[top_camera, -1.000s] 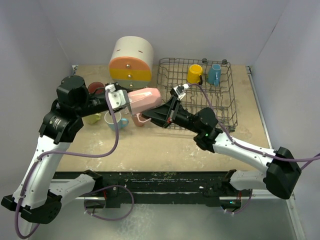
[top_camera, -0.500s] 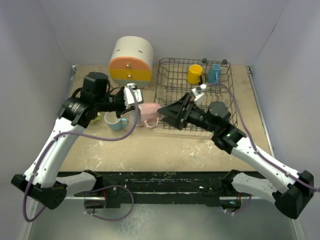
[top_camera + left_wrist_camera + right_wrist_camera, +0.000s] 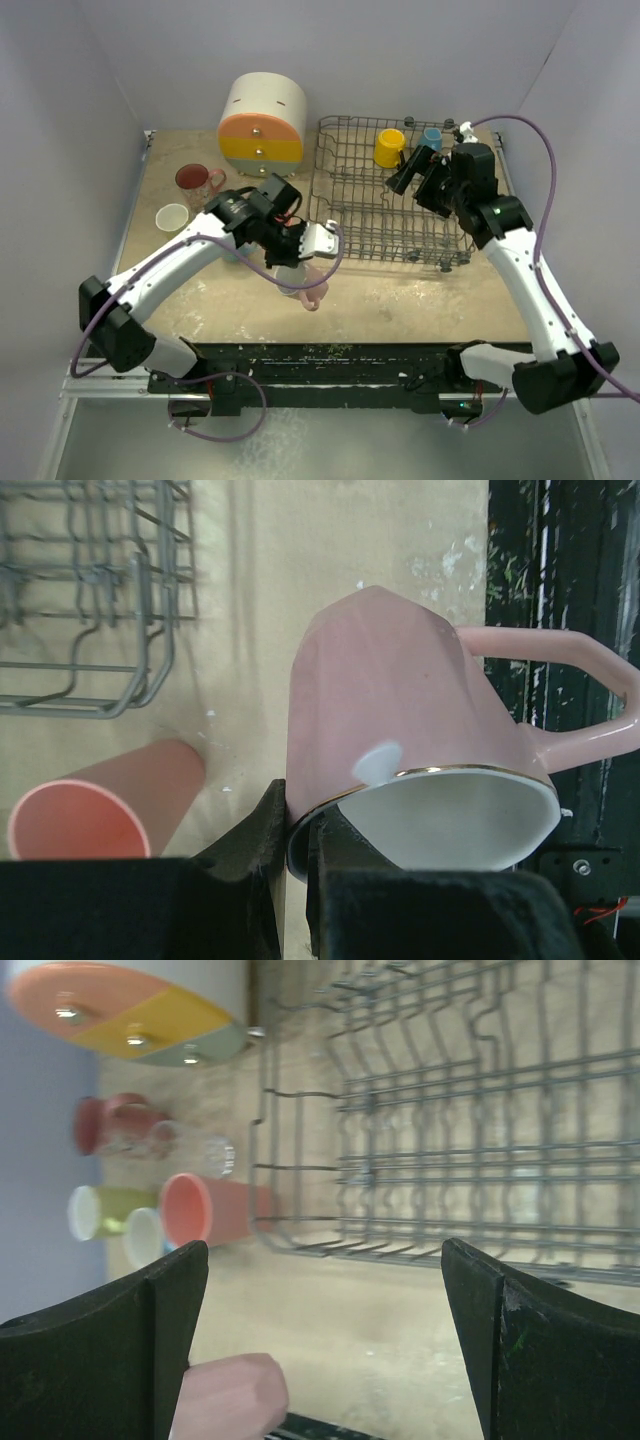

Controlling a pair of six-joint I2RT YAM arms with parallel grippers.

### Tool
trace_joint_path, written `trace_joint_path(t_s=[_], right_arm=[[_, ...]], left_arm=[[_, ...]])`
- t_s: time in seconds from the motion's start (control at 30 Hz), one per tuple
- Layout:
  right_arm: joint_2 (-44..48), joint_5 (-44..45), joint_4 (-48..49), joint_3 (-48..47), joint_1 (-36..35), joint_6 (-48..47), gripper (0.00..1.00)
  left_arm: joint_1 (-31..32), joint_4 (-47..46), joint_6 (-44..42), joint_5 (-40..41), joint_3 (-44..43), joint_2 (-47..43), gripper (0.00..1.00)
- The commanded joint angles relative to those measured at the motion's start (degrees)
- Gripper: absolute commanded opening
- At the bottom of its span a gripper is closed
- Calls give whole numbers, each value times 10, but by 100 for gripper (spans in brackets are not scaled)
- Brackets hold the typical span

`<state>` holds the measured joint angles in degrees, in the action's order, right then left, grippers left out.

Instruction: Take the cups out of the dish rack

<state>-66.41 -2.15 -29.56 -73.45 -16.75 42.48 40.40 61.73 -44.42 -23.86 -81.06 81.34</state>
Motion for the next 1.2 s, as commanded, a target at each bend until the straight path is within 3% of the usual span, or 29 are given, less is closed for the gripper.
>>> trace_joint_path(t_s=[0.0, 0.13, 0.47, 0.9, 1.0, 1.17], right_arm=[[-50, 38, -52, -66, 36, -93, 100], [-105, 31, -47, -105, 68, -113, 100], [-231, 56, -25, -181, 83, -155, 100], [-417, 97, -20, -340, 86, -225, 96], [-475, 100, -12, -377, 86, -240, 92], [-569, 99, -5, -456, 86, -259, 82]], left_arm=[[9, -38, -22, 76, 30, 32, 0], [21, -57, -5, 76, 30, 61, 0], [136, -70, 40, 101, -34, 176, 0], [174, -93, 52, 126, -139, 313, 0], [174, -84, 55, 137, -161, 316, 38], [174, -79, 48, 147, -171, 276, 56]])
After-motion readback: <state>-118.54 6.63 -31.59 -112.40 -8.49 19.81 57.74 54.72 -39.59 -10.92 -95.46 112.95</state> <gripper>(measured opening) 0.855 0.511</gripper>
